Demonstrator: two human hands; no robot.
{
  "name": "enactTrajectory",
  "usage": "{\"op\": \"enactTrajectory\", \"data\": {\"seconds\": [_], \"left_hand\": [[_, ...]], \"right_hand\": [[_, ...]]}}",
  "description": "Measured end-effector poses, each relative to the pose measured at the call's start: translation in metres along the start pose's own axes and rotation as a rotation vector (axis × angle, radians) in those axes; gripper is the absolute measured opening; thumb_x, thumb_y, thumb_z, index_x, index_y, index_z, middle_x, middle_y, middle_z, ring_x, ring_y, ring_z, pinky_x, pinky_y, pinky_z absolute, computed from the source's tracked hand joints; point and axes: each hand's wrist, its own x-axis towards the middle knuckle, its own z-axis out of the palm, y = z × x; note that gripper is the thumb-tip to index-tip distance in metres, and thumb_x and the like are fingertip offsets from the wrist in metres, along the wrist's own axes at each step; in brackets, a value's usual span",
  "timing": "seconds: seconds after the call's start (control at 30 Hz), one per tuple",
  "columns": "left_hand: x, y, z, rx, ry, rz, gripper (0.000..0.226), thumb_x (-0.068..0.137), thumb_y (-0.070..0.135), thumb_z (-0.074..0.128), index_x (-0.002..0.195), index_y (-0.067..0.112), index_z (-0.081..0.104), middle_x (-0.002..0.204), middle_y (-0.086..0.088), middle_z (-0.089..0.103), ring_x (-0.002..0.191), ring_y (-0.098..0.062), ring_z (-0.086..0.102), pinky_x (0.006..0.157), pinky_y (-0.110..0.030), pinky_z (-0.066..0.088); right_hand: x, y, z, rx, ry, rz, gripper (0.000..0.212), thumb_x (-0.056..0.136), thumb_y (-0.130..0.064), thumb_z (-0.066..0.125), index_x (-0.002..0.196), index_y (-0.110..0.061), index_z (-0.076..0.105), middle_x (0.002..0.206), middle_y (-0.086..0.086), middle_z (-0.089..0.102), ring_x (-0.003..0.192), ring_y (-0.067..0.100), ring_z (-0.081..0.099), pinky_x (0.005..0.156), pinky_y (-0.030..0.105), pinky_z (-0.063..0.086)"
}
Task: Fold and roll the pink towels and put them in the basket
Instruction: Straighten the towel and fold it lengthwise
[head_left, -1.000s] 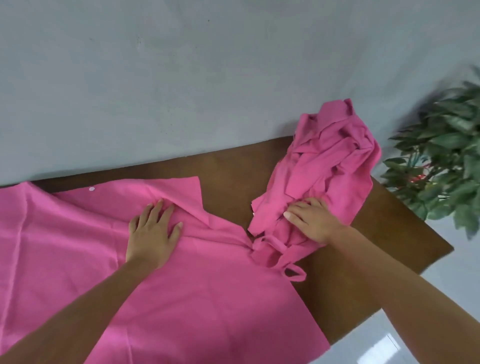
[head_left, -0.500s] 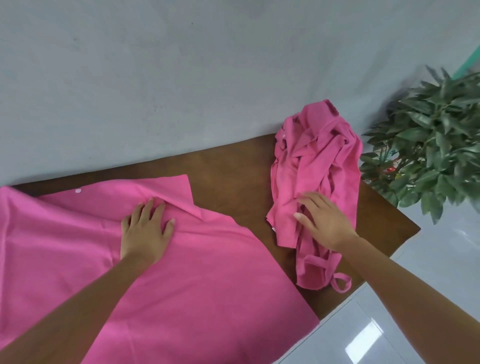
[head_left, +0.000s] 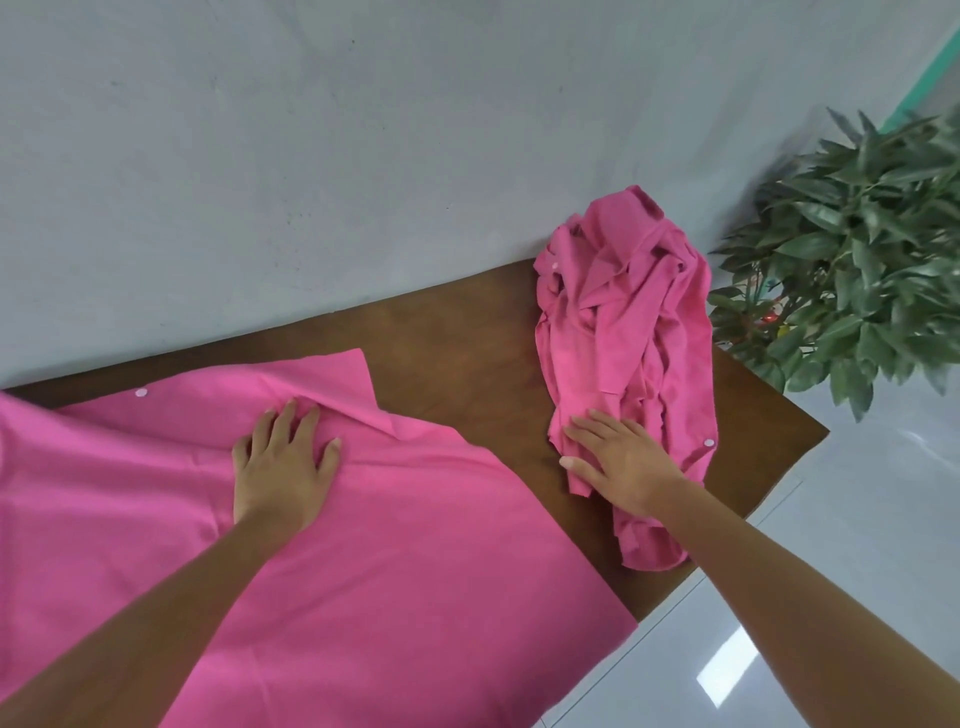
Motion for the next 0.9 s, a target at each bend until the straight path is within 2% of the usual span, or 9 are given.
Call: {"op": "enactTrajectory", "data": {"seconds": [0.13, 0.2, 0.3, 0.37, 0.5, 0.57, 0.63, 0.77, 0.9], "left_hand": [[-0.001, 0.001, -0.002, -0.005, -0.002, 0.000, 0.076, 0.095, 0.063, 0.015, 0.151, 0.020, 0.043, 0.160, -0.008, 0.036, 0.146, -0.035, 0.032, 0.114, -0.057, 0.029], [-0.001, 0.001, -0.003, -0.006, -0.004, -0.005, 0.077, 0.094, 0.063, 0.014, 0.151, 0.021, 0.043, 0.161, -0.008, 0.035, 0.146, -0.034, 0.031, 0.115, -0.057, 0.029], [-0.001, 0.001, -0.004, -0.008, -0.016, -0.014, 0.079, 0.093, 0.063, 0.011, 0.153, 0.022, 0.041, 0.162, -0.007, 0.034, 0.147, -0.033, 0.030, 0.116, -0.055, 0.028], [-0.001, 0.002, -0.006, -0.010, -0.024, -0.013, 0.081, 0.092, 0.064, 0.010, 0.153, 0.021, 0.041, 0.162, -0.008, 0.034, 0.147, -0.033, 0.031, 0.116, -0.054, 0.029], [-0.006, -0.002, -0.012, -0.071, -0.012, -0.037, 0.083, 0.093, 0.066, 0.009, 0.155, 0.020, 0.038, 0.164, -0.007, 0.031, 0.150, -0.032, 0.026, 0.118, -0.054, 0.027], [-0.015, -0.011, -0.016, -0.086, -0.005, -0.065, 0.081, 0.094, 0.067, 0.011, 0.156, 0.022, 0.036, 0.166, -0.007, 0.026, 0.152, -0.032, 0.021, 0.119, -0.054, 0.023], [-0.027, -0.025, -0.021, -0.080, 0.022, -0.093, 0.079, 0.094, 0.066, 0.013, 0.157, 0.022, 0.036, 0.166, -0.009, 0.024, 0.153, -0.033, 0.019, 0.120, -0.055, 0.021], [-0.055, -0.061, -0.032, -0.050, 0.063, -0.180, 0.077, 0.097, 0.065, 0.018, 0.160, 0.021, 0.028, 0.168, -0.010, 0.018, 0.154, -0.032, 0.015, 0.122, -0.052, 0.020], [-0.078, -0.092, -0.034, -0.041, 0.052, -0.331, 0.075, 0.099, 0.063, 0.028, 0.161, 0.021, 0.021, 0.169, -0.008, 0.013, 0.156, -0.029, 0.007, 0.124, -0.051, 0.016]], "right_hand": [[-0.015, 0.014, -0.002, -0.001, -0.008, 0.035, 0.091, 0.087, -0.079, -0.001, 0.156, -0.030, 0.034, 0.163, -0.010, 0.030, 0.154, 0.010, 0.014, 0.124, 0.037, 0.008], [-0.018, 0.016, -0.006, -0.011, 0.011, 0.043, 0.083, 0.093, -0.074, 0.006, 0.152, -0.028, 0.042, 0.158, -0.007, 0.040, 0.151, 0.013, 0.024, 0.124, 0.040, 0.012], [-0.009, 0.005, -0.015, -0.049, 0.093, 0.031, 0.098, 0.087, -0.079, -0.009, 0.136, -0.026, 0.057, 0.137, -0.007, 0.060, 0.135, 0.018, 0.047, 0.120, 0.043, 0.022], [0.003, -0.012, -0.023, 0.010, 0.152, 0.009, 0.098, 0.086, -0.081, -0.007, 0.130, -0.026, 0.061, 0.129, -0.007, 0.065, 0.127, 0.019, 0.052, 0.115, 0.041, 0.027], [0.043, -0.067, -0.042, 0.159, 0.168, -0.154, 0.083, 0.091, -0.077, 0.011, 0.133, -0.023, 0.059, 0.135, -0.005, 0.061, 0.129, 0.019, 0.051, 0.111, 0.040, 0.037], [0.065, -0.100, -0.047, 0.217, 0.167, -0.254, 0.065, 0.098, -0.065, 0.029, 0.135, -0.020, 0.057, 0.138, -0.002, 0.059, 0.131, 0.020, 0.049, 0.109, 0.043, 0.041], [0.087, -0.134, -0.051, 0.253, 0.168, -0.345, 0.053, 0.103, -0.052, 0.038, 0.141, -0.018, 0.052, 0.143, 0.000, 0.055, 0.135, 0.020, 0.046, 0.111, 0.043, 0.040], [0.123, -0.198, -0.054, 0.315, 0.117, -0.444, 0.059, 0.105, -0.051, 0.039, 0.152, -0.015, 0.041, 0.156, 0.003, 0.043, 0.144, 0.020, 0.036, 0.119, 0.040, 0.031], [0.149, -0.239, -0.048, 0.285, 0.053, -0.474, 0.069, 0.105, -0.056, 0.032, 0.159, -0.014, 0.025, 0.166, 0.004, 0.023, 0.152, 0.021, 0.023, 0.123, 0.039, 0.021]]}}
